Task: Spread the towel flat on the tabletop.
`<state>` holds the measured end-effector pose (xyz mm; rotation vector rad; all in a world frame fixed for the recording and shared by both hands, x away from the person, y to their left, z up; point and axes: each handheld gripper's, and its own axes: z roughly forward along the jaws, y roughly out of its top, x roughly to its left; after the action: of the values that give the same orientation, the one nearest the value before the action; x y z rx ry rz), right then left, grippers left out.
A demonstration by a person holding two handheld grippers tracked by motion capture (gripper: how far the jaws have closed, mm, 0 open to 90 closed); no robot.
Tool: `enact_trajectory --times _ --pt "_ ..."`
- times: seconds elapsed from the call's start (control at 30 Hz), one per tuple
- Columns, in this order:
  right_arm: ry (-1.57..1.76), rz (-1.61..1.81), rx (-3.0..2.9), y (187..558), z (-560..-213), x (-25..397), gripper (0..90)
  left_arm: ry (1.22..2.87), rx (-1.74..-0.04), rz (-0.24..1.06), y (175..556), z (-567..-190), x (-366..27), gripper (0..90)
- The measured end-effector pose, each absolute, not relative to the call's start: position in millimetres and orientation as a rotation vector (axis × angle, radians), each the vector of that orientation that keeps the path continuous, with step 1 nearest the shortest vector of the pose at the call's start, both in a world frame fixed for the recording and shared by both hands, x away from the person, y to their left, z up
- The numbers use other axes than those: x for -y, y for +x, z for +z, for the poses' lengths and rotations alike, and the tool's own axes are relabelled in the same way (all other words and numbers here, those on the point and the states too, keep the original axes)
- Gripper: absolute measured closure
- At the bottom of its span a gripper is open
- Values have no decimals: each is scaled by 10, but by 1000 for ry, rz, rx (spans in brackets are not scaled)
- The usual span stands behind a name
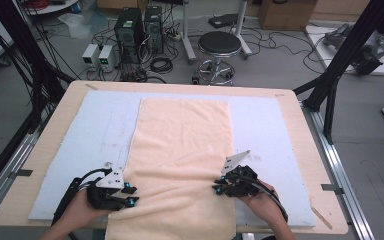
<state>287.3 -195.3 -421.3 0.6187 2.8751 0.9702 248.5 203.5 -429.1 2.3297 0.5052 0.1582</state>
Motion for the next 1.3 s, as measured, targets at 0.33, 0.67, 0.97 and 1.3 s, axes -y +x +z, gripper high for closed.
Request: enact_trajectory --times 0.33,0.67,0.97,1.3 --pt "534 1125 -2727 2558 -3964 2110 642 2238 -490 180 2400 -4116 -2103 600" --pt "354 1001 -2884 2439 -4250 1946 675 2311 -510 149 2467 -4275 -2046 577" --pt "276 990 -2943 2412 -4263 1913 875 2312 -509 150 2449 -4319 -2064 562" --pt "181 1035 -3060 2076 -4210 1986 826 2302 -508 156 2355 -4279 -2090 529"
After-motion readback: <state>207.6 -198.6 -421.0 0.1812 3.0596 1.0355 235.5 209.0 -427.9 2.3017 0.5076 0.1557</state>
